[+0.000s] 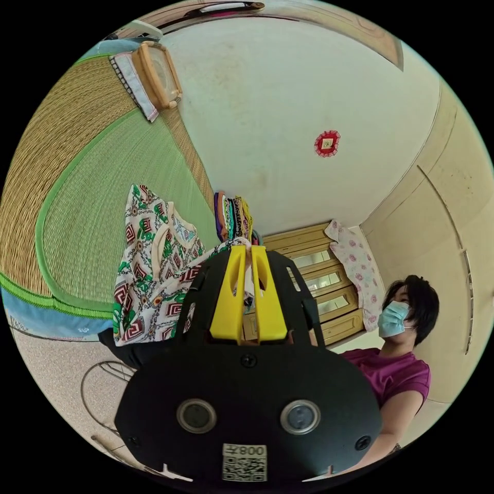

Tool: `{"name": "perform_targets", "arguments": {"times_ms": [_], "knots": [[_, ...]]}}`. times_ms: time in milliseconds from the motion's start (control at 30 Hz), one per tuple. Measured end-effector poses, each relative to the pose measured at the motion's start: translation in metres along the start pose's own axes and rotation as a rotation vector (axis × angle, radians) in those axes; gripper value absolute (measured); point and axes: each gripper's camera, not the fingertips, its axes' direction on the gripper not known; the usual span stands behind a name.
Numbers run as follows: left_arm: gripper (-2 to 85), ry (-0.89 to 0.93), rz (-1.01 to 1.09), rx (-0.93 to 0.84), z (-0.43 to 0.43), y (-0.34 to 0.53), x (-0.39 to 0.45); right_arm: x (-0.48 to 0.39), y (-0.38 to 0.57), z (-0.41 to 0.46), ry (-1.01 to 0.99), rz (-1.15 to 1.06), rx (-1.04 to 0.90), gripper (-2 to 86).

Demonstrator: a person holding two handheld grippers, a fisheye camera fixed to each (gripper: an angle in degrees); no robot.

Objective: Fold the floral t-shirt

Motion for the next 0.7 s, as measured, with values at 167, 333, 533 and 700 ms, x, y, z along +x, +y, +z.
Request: {"name": "perform_targets", "arguments": {"times_ms": [167, 333, 533, 700], "knots": [[1.9, -0.043, -0.024, -0.001, 0.028, -0.06, -0.048, 0.035, -0.051, 0.021, 0.024, 0.042, -0.015, 0.6], [1.9, -0.082, -0.06, 0.005, 0.046, -0.107, -0.097, 0.074, -0.098, 0.042, 0.037, 0.083, -0.028, 0.6], [1.9, -0.113, -0.1, 0.015, 0.064, -0.159, -0.16, 0.124, -0.148, 0.066, 0.055, 0.142, -0.041, 0.6], [1.8, -0.144, -0.149, 0.021, 0.075, -0.19, -0.215, 0.167, -0.182, 0.087, 0.083, 0.195, -0.064, 0.6]]}}
